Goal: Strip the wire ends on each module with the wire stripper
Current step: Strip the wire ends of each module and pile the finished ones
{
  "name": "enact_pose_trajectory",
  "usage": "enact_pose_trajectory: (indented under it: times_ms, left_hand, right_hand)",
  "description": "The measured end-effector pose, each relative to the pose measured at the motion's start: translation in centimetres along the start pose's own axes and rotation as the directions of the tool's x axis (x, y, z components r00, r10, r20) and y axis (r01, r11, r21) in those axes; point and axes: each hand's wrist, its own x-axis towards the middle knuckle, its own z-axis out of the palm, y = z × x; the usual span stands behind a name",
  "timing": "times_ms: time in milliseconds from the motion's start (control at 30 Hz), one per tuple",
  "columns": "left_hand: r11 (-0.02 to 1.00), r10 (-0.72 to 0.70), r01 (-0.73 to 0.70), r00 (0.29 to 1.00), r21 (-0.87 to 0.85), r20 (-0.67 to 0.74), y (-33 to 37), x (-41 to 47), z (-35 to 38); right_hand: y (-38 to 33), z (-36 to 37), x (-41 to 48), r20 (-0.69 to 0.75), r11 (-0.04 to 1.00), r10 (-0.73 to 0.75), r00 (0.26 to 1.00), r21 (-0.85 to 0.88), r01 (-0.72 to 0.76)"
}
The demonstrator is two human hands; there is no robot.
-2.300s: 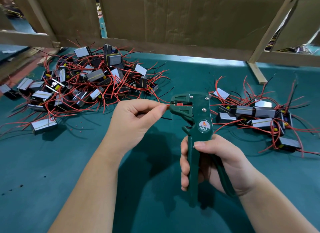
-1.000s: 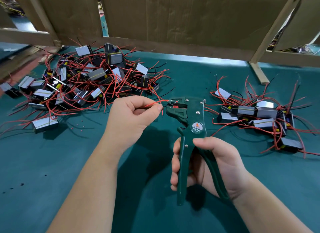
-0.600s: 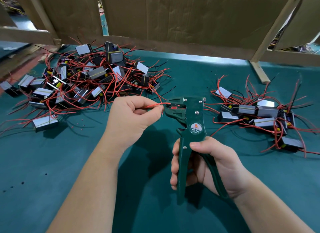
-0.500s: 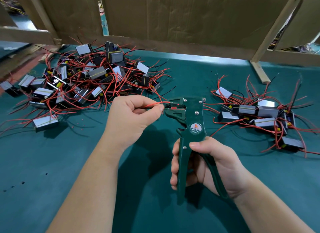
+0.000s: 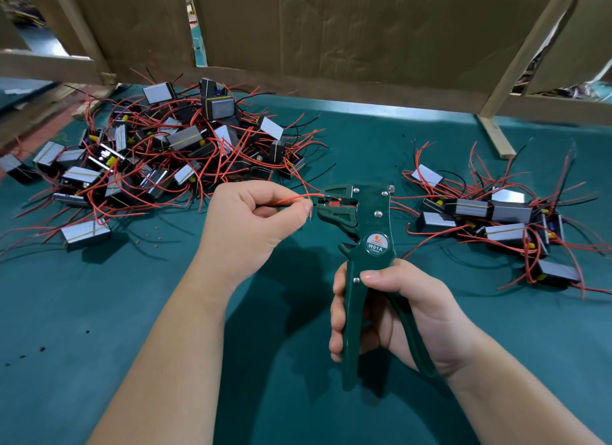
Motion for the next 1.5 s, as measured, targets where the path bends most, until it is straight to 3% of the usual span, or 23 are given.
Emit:
enact_pose_trajectory:
  times_ms: [133, 267, 333, 500, 567, 633, 700, 767, 867, 1100, 1267, 1367, 1433, 1500]
  left_hand:
    - [1.0, 0.018, -0.018, 1.0, -0.003, 0.012, 0.0, 0.0, 0.0]
    - [0.998, -0.033, 0.029, 0.998, 0.058, 0.061, -0.6, 0.2, 0.5]
    - [0.993, -0.084, 0.076, 0.992, 0.088, 0.095, -1.1, 0.2, 0.9]
    - [0.988, -0.024, 0.018, 0.999, 0.152, 0.035, -1.3, 0.4, 0.6]
    - [0.999, -0.025, 0.025, 1.0, 0.023, 0.017, -1.0, 0.6, 0.5]
    - [0.971, -0.067, 0.066, 0.998, -0.228, 0.005, -0.5, 0.7, 0.7]
    - [0.852, -0.131, 0.146, 0.989, -0.503, 0.065, -0.1, 0.7, 1.0]
    - [0.721, -0.191, 0.237, 0.971, -0.651, 0.141, 0.1, 0.4, 1.5]
    - [0.61, -0.27, 0.338, 0.939, -0.717, 0.214, 0.3, 0.0, 2.3]
    - [0.554, -0.368, 0.382, 0.91, -0.74, 0.194, 0.7, 0.0, 2.6]
    - [0.554, -0.375, 0.326, 0.919, -0.766, 0.121, 0.5, 0.2, 2.7]
    - [0.614, -0.319, 0.204, 0.948, -0.763, -0.003, 0.1, 0.7, 2.0]
    - [0.745, -0.223, 0.062, 0.961, -0.664, -0.161, -0.2, 1.1, 0.9]
    - [0.91, -0.079, -0.074, 0.936, -0.408, -0.344, -0.5, 1.5, -0.5]
  right_hand:
    - [0.3, 0.5, -0.1, -0.064, 1.0, -0.008, 0.998, -0.013, 0.007]
    - [0.3, 0.8, 0.4, -0.279, 0.999, -0.019, 0.96, 0.028, 0.028]
    - [0.1, 0.8, 0.4, -0.294, 0.995, -0.007, 0.956, 0.088, 0.035]
    - [-0.1, 0.2, 0.4, -0.268, 0.946, -0.131, 0.954, 0.256, 0.201]
    - [-0.3, -0.1, 0.5, -0.283, 0.91, -0.208, 0.936, 0.295, 0.291]
    - [-0.4, -0.3, 0.6, -0.28, 0.901, -0.236, 0.931, 0.296, 0.317]
    - [-0.2, -0.1, 0.6, -0.2, 0.914, -0.255, 0.946, 0.269, 0.304]
    - [0.3, 0.3, 0.6, -0.058, 0.941, -0.249, 0.967, 0.224, 0.255]
    - [0.7, 0.9, 0.5, 0.084, 0.968, -0.199, 0.976, 0.171, 0.183]
    - [0.9, 1.3, 0.6, 0.04, 0.984, -0.172, 0.984, 0.047, 0.17]
    - [1.1, 1.2, 0.8, -0.001, 0.977, -0.21, 0.978, 0.031, 0.21]
    - [0.9, 0.5, 0.9, -0.105, 0.957, -0.279, 0.954, 0.055, 0.286]
    - [0.4, -0.1, 0.7, -0.229, 0.906, -0.404, 0.886, 0.034, 0.422]
    - [-0.6, -0.8, 0.4, -0.368, 0.816, -0.544, 0.754, -0.026, 0.577]
